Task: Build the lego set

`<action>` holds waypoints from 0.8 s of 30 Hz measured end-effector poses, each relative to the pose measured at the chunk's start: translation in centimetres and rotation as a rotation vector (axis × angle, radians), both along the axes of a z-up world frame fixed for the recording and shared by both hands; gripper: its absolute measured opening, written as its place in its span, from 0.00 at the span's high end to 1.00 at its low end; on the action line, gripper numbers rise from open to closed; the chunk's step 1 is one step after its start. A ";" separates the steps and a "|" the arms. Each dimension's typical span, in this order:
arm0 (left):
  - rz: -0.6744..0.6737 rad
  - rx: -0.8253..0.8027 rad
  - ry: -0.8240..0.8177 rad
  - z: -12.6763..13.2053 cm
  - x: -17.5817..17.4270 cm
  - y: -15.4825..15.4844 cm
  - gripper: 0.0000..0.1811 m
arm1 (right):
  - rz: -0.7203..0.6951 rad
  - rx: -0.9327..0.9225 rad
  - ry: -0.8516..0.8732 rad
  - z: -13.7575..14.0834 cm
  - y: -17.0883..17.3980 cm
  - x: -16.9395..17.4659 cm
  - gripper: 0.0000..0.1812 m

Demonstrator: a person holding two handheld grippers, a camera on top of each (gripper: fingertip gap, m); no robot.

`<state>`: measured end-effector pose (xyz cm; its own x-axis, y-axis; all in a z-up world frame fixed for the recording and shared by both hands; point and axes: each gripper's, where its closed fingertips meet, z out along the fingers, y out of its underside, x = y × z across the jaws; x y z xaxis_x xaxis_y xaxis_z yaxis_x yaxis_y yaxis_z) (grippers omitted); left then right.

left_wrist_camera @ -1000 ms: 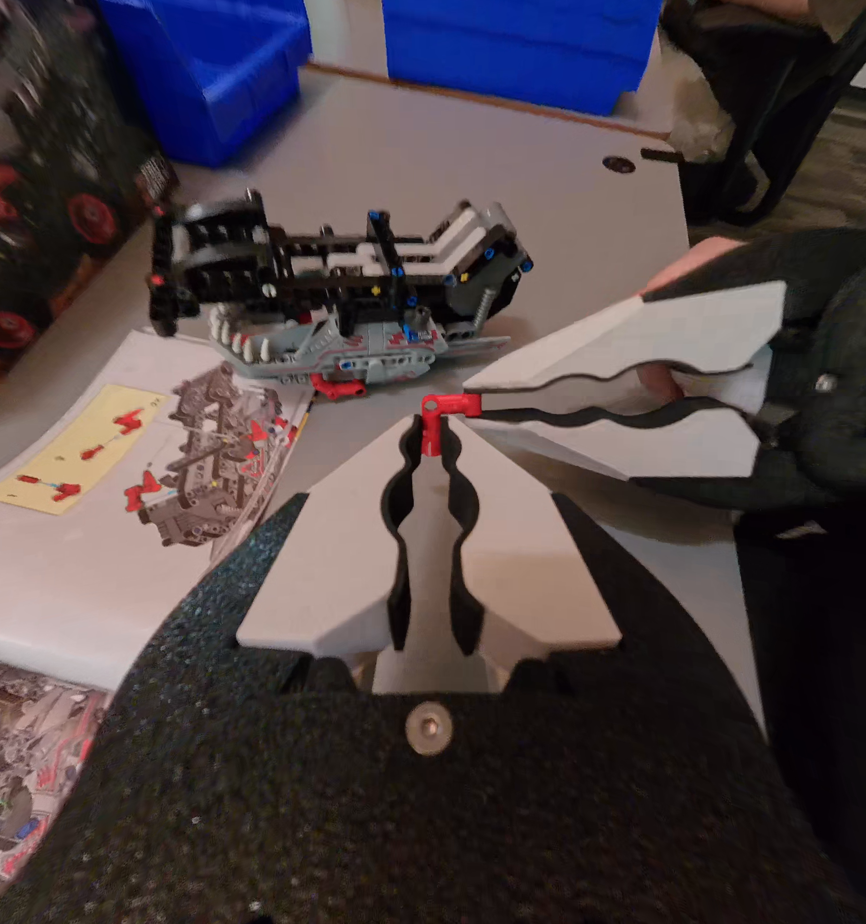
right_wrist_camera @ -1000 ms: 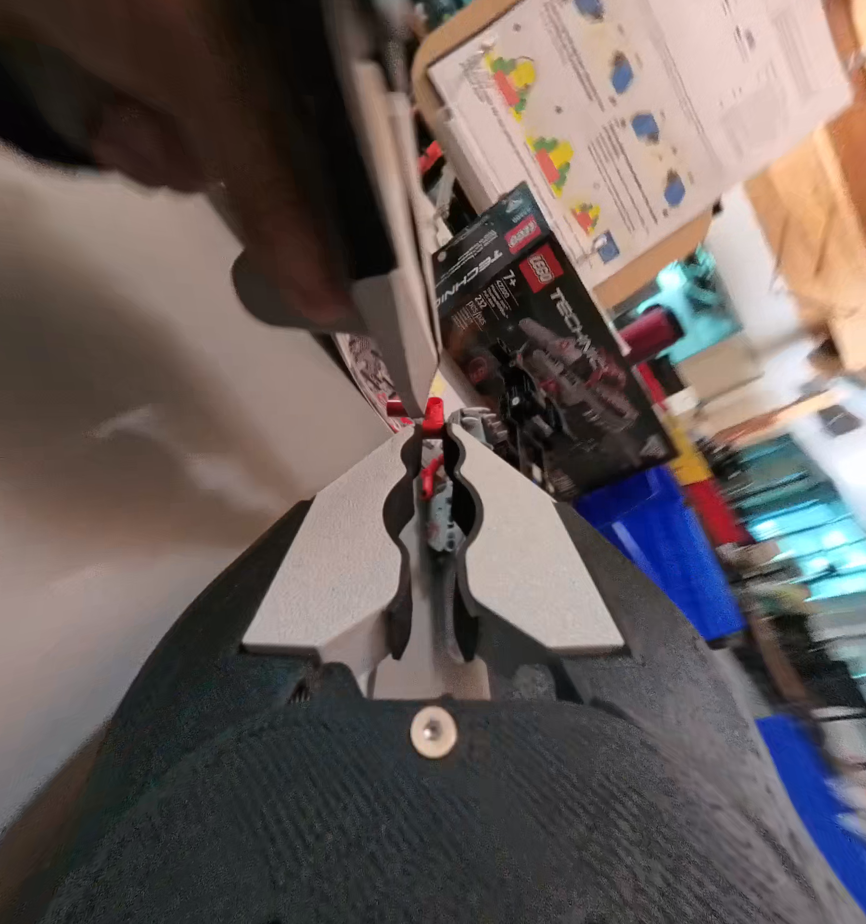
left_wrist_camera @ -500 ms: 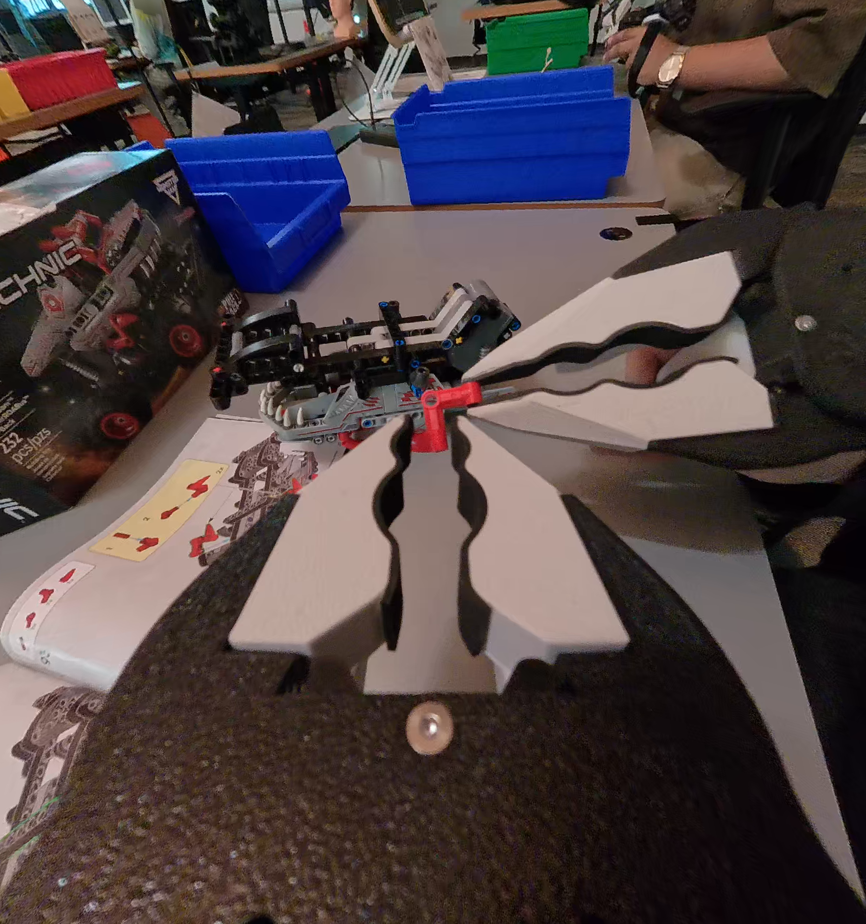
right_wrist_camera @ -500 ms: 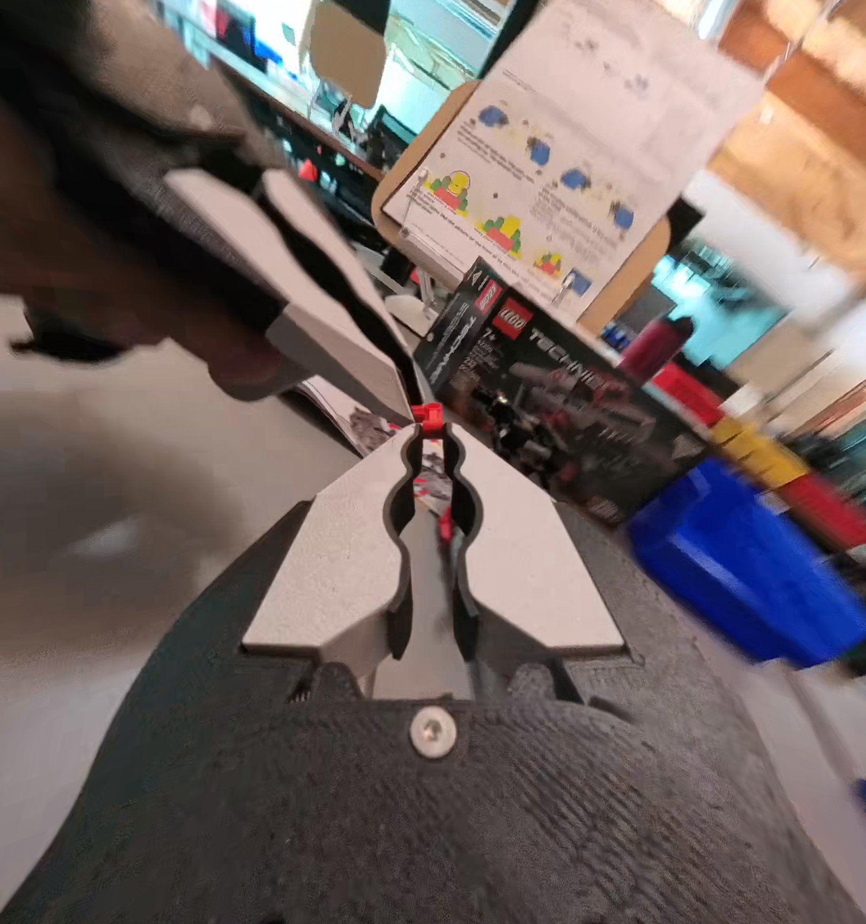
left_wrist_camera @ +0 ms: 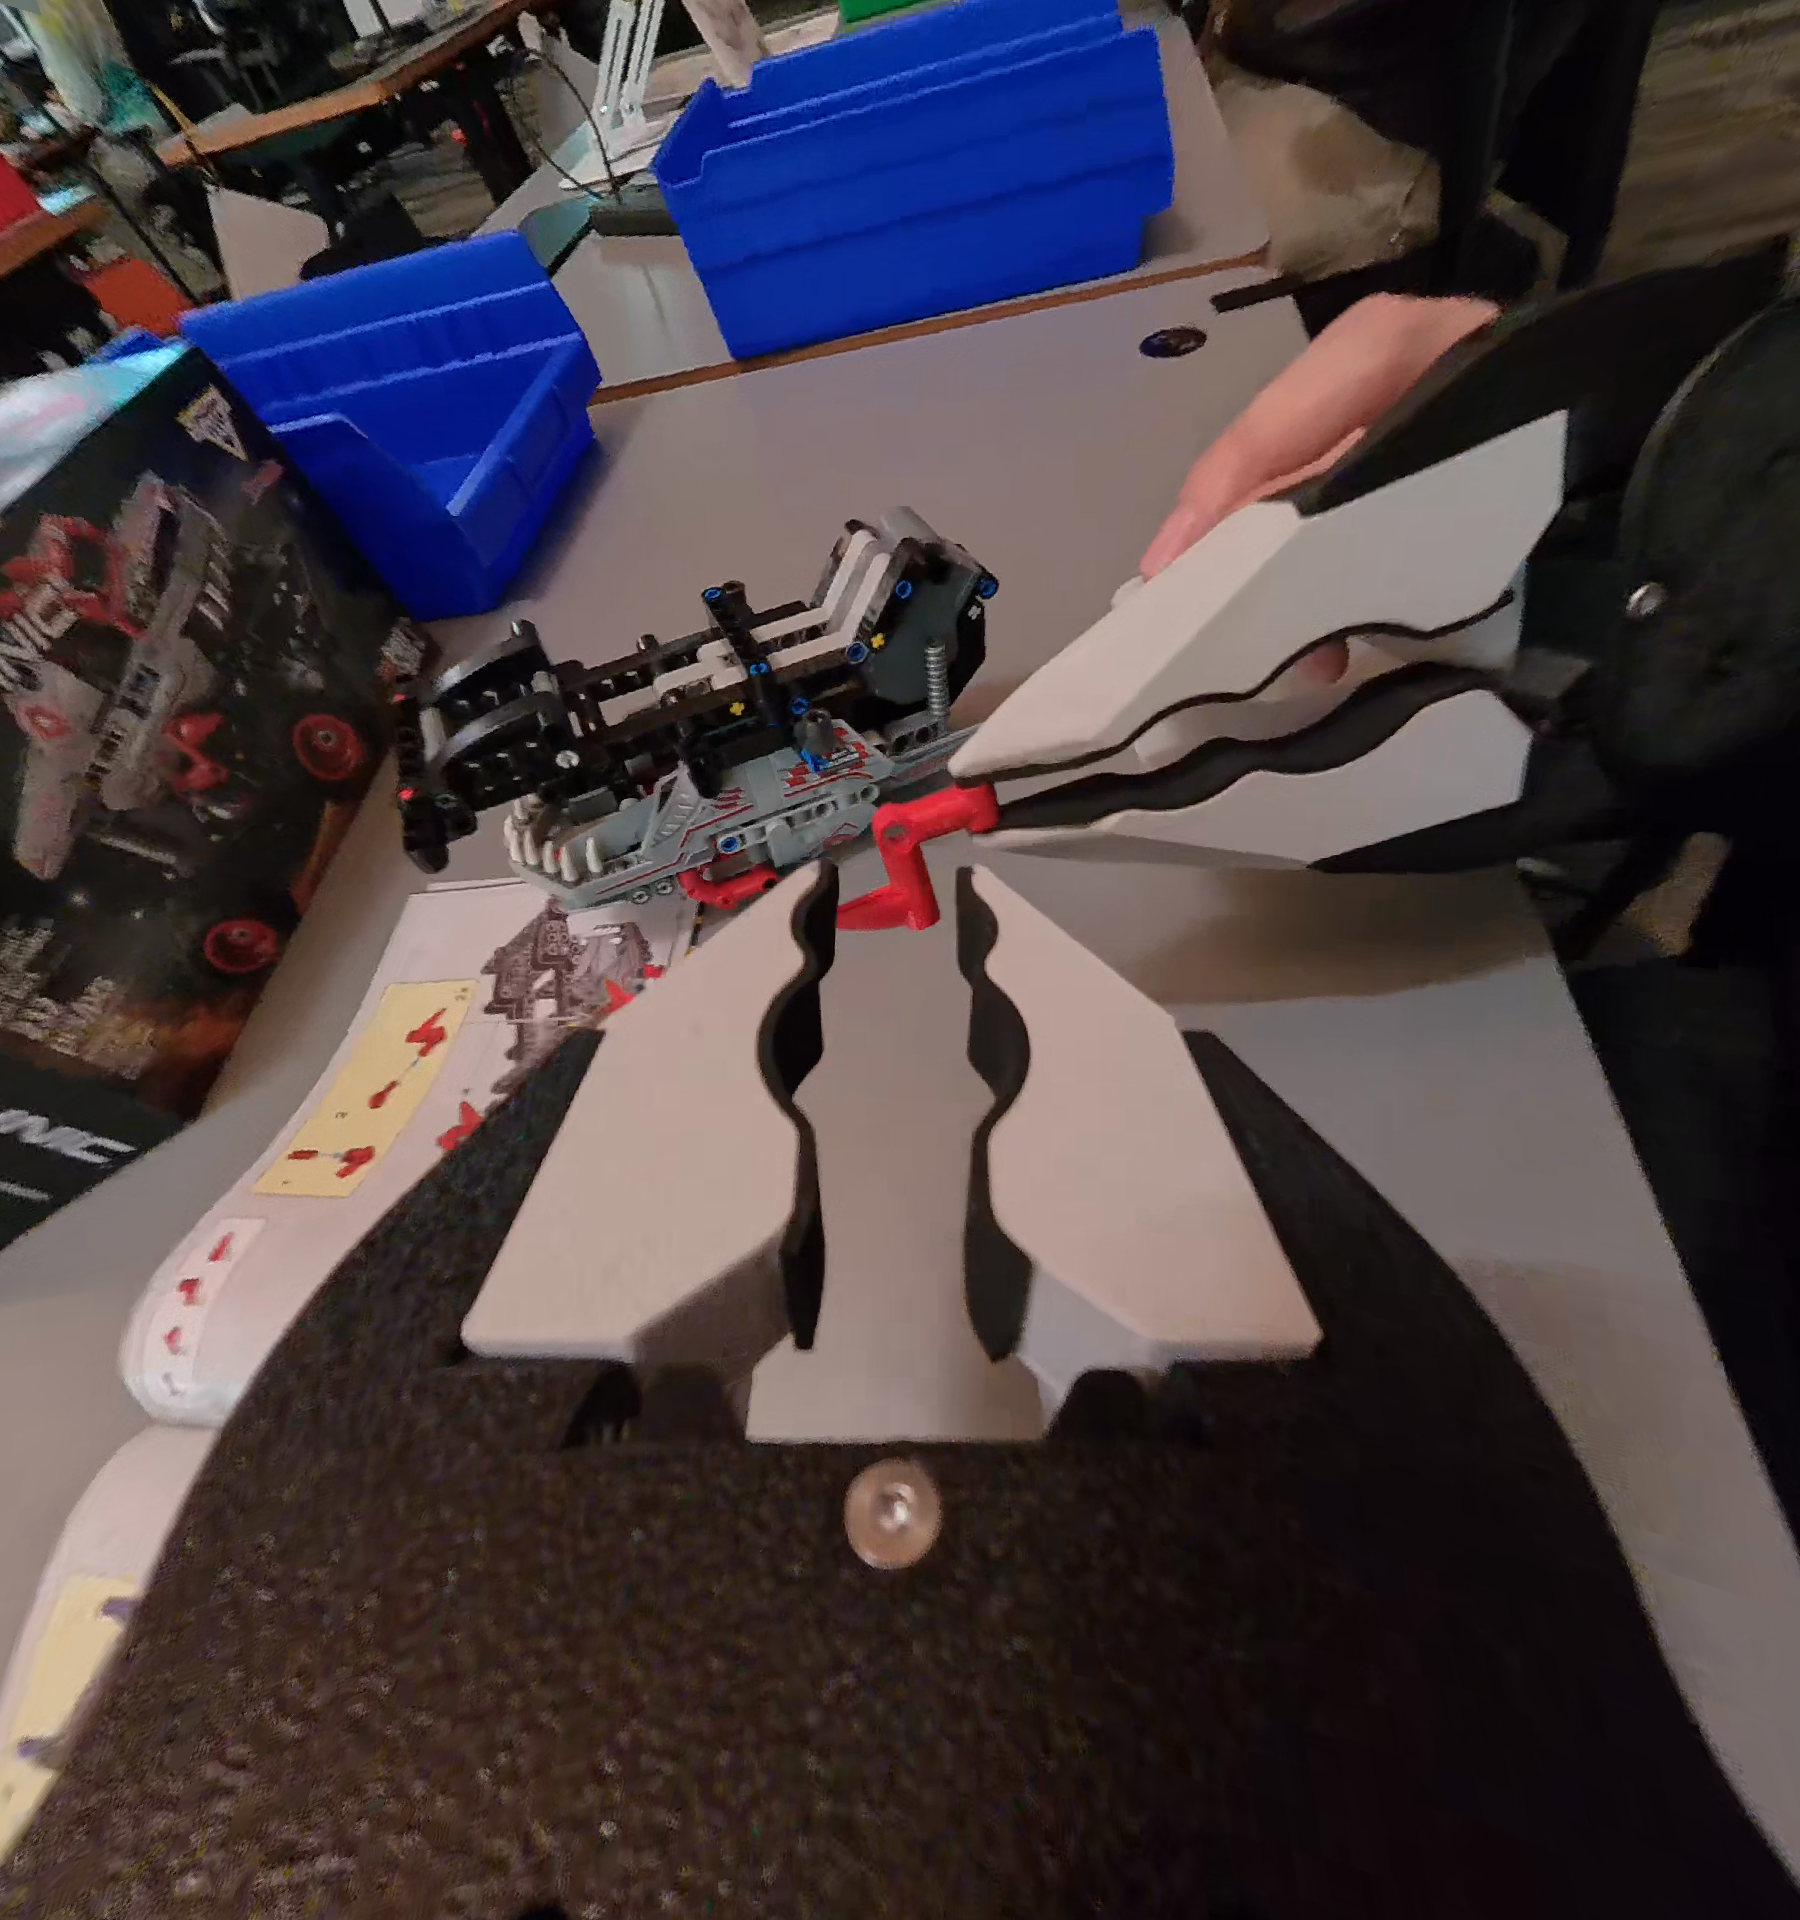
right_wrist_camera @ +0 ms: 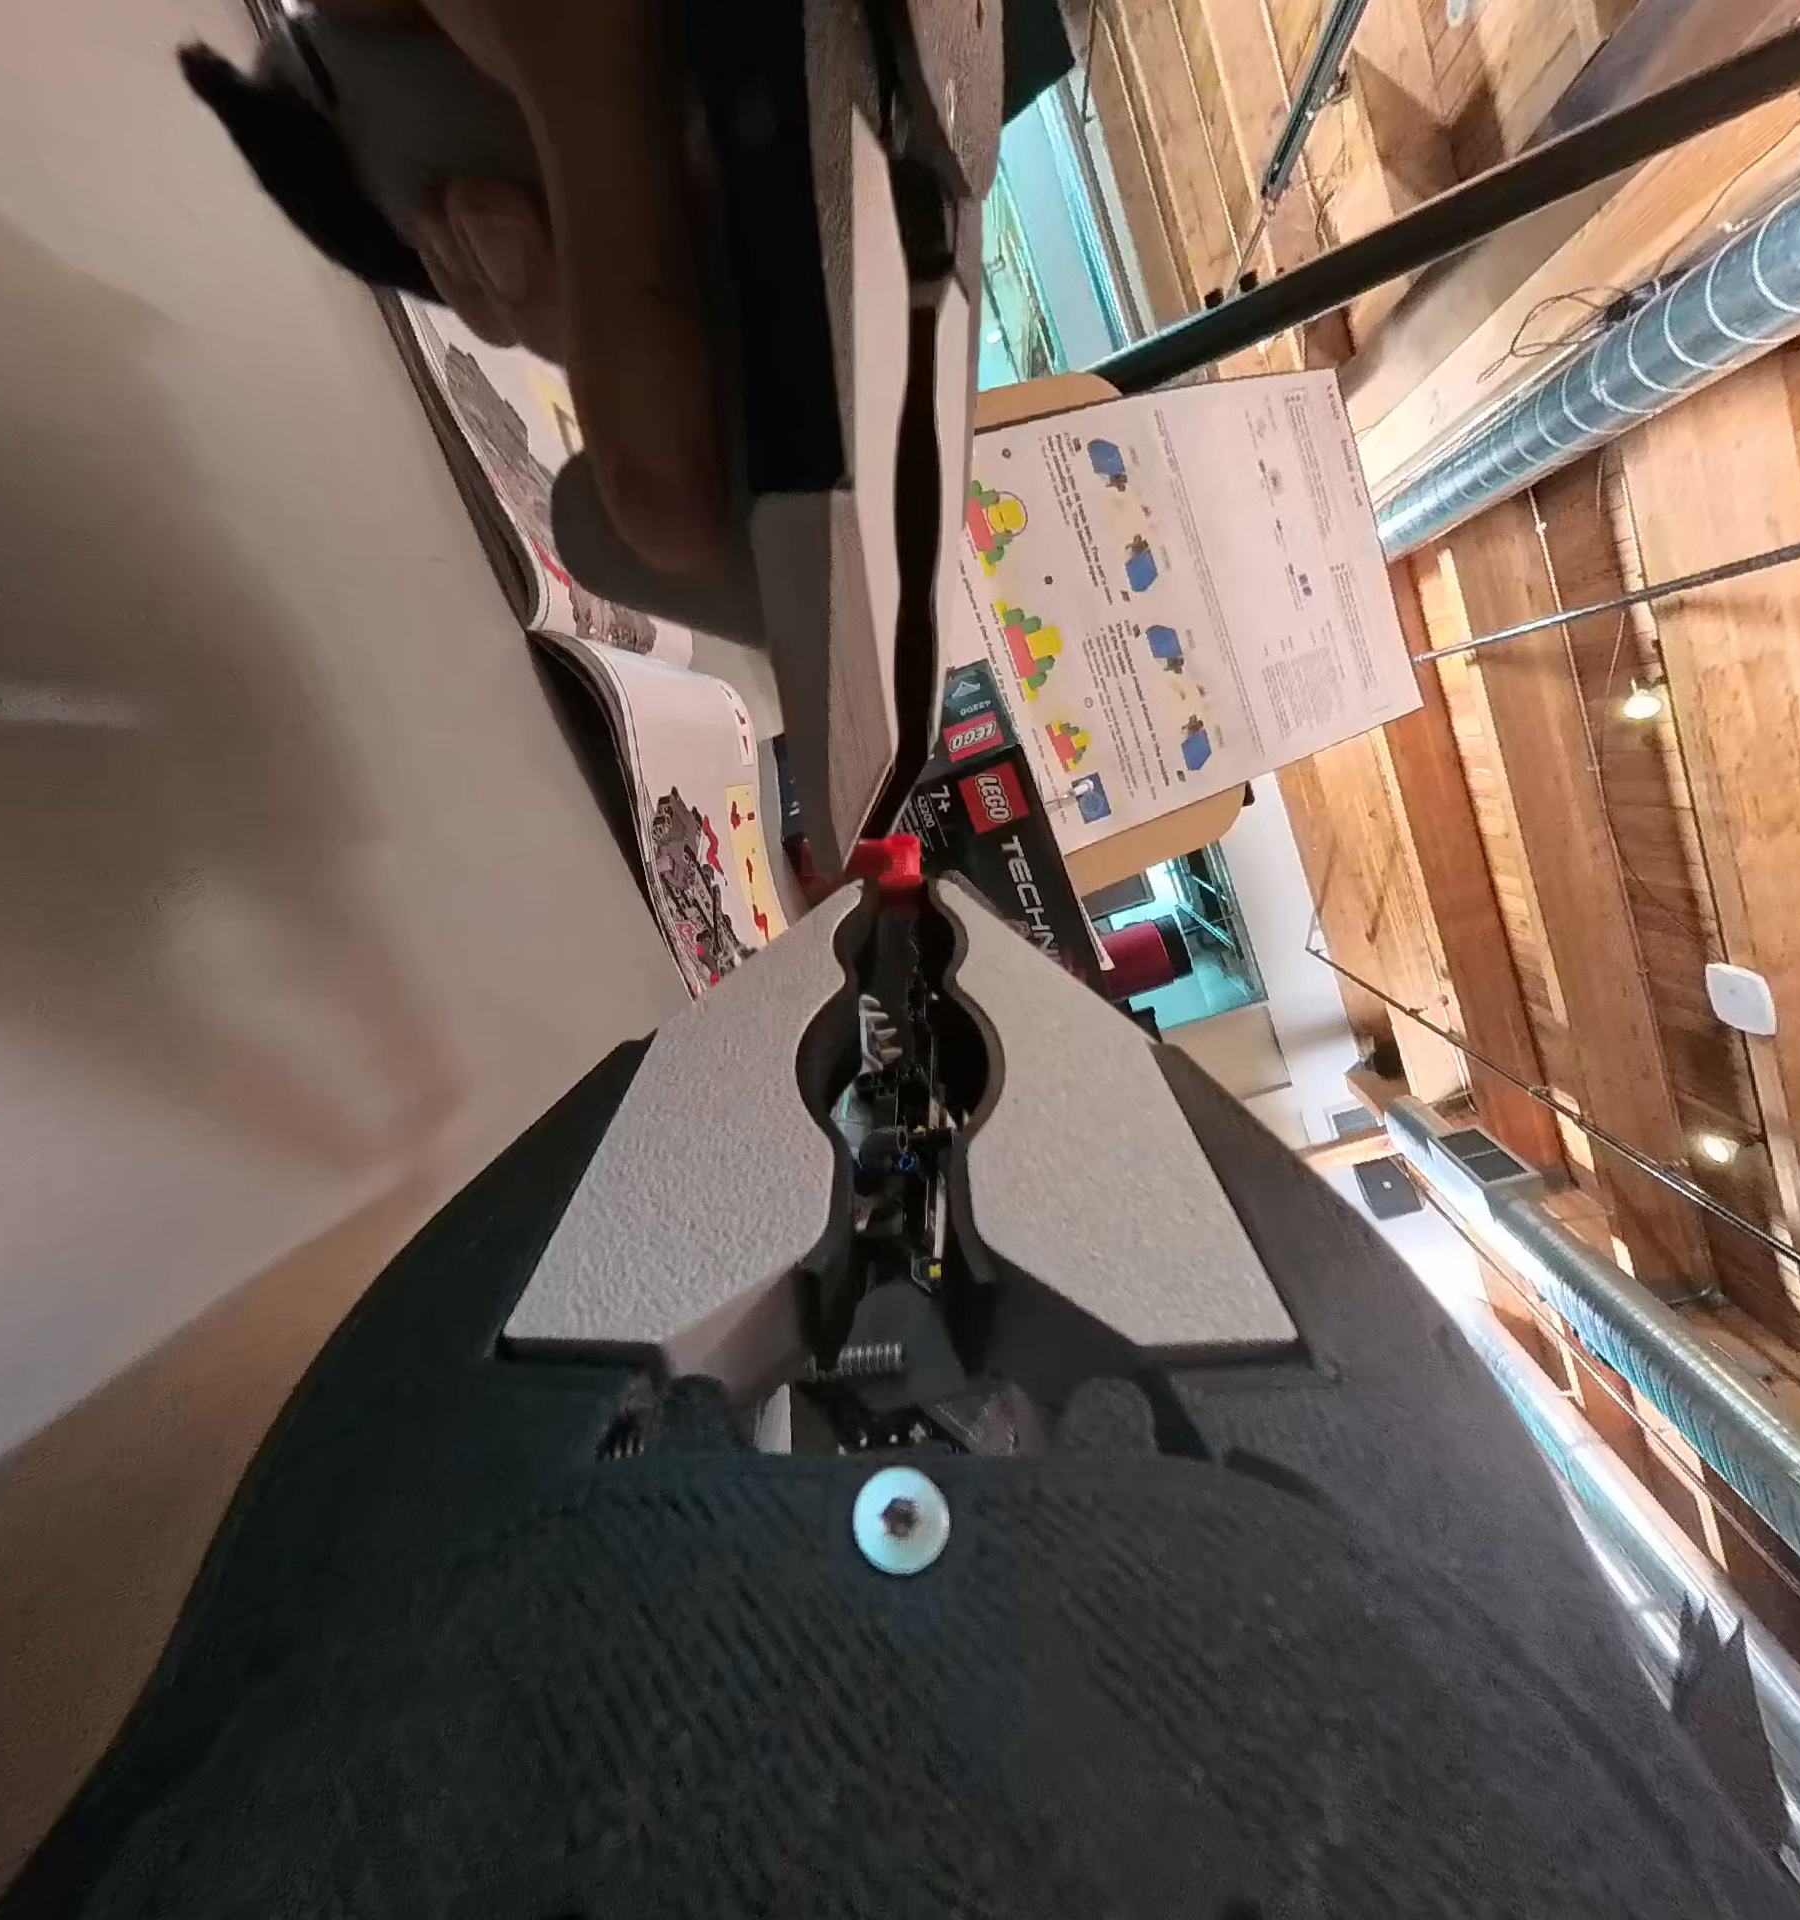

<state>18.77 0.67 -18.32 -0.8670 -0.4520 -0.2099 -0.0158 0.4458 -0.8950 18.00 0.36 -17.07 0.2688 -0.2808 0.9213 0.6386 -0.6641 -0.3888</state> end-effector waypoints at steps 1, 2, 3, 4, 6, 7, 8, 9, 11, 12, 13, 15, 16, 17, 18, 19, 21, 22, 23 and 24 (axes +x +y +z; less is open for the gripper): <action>0.004 0.028 -0.039 0.0 0.0 -0.1 0.89 | 0.006 0.004 0.000 0.1 0.1 -0.1 0.97; 0.016 0.048 -0.080 0.1 0.1 -0.1 0.90 | 0.011 0.004 -0.003 0.1 0.2 -0.2 0.97; 0.030 0.065 -0.112 0.2 0.1 -0.2 0.91 | 0.022 -0.005 -0.011 0.0 0.4 -0.4 0.97; 0.037 0.088 -0.129 0.1 0.0 -0.2 0.93 | 0.019 -0.013 -0.022 0.0 0.4 -0.5 0.97; 0.060 0.112 -0.144 -0.2 0.0 -0.3 0.95 | 0.012 -0.033 -0.040 -0.3 0.4 -0.4 0.97; 0.078 0.111 -0.141 -0.4 0.0 -0.3 0.95 | 0.012 -0.040 -0.044 -0.4 0.3 -0.4 0.97; 0.097 0.099 -0.130 -0.5 0.1 -0.3 0.95 | 0.010 -0.049 -0.049 -0.6 0.3 -0.4 0.97; 0.114 0.079 -0.121 -0.6 0.1 -0.4 0.95 | 0.004 -0.058 -0.058 -0.7 0.3 -0.3 0.97; 0.143 0.031 -0.104 -0.8 0.3 -0.4 0.96 | -0.012 -0.066 -0.063 -0.9 0.3 -0.1 0.97; 0.158 0.004 -0.089 -0.8 0.4 -0.3 0.96 | -0.018 -0.064 -0.059 -0.9 0.3 -0.1 0.97; 0.172 -0.018 -0.073 -0.8 0.5 -0.2 0.96 | -0.021 -0.060 -0.053 -1.0 0.3 0.0 0.97; 0.192 -0.056 -0.035 -0.9 0.6 -0.2 0.97 | -0.024 -0.051 -0.033 -1.1 0.4 0.2 0.97; 0.197 -0.068 -0.027 -0.9 0.7 -0.2 0.97 | -0.024 -0.046 -0.030 -1.1 0.4 0.2 0.97; 0.203 -0.071 -0.026 -0.9 0.7 -0.2 0.97 | -0.025 -0.039 -0.024 -1.1 0.3 0.3 0.97; 0.208 -0.064 -0.028 -0.9 0.8 -0.2 0.97 | -0.026 -0.030 -0.010 -1.2 0.3 0.4 0.97; 0.215 -0.057 -0.033 -1.0 0.8 -0.2 0.97 | -0.030 -0.019 0.001 -1.2 0.3 0.4 0.97; 0.230 -0.043 -0.035 -1.2 1.0 -0.3 0.97 | -0.042 -0.001 0.022 -1.4 0.1 0.6 0.97; 0.235 -0.039 -0.035 -1.3 1.0 -0.4 0.97 | -0.045 0.002 0.031 -1.5 0.1 0.7 0.97; 0.239 -0.041 -0.033 -1.4 1.1 -0.5 0.97 | -0.044 0.006 0.034 -1.6 0.0 0.7 0.97; 0.242 -0.038 -0.030 -1.5 1.1 -0.5 0.97 | -0.039 0.008 0.039 -1.7 -0.1 0.7 0.97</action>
<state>19.88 0.15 -19.79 -0.7263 -0.6537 -0.2123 -0.0913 0.3979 -0.9129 18.69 0.22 -18.74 0.2926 -0.2992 0.9082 0.5964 -0.6853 -0.4179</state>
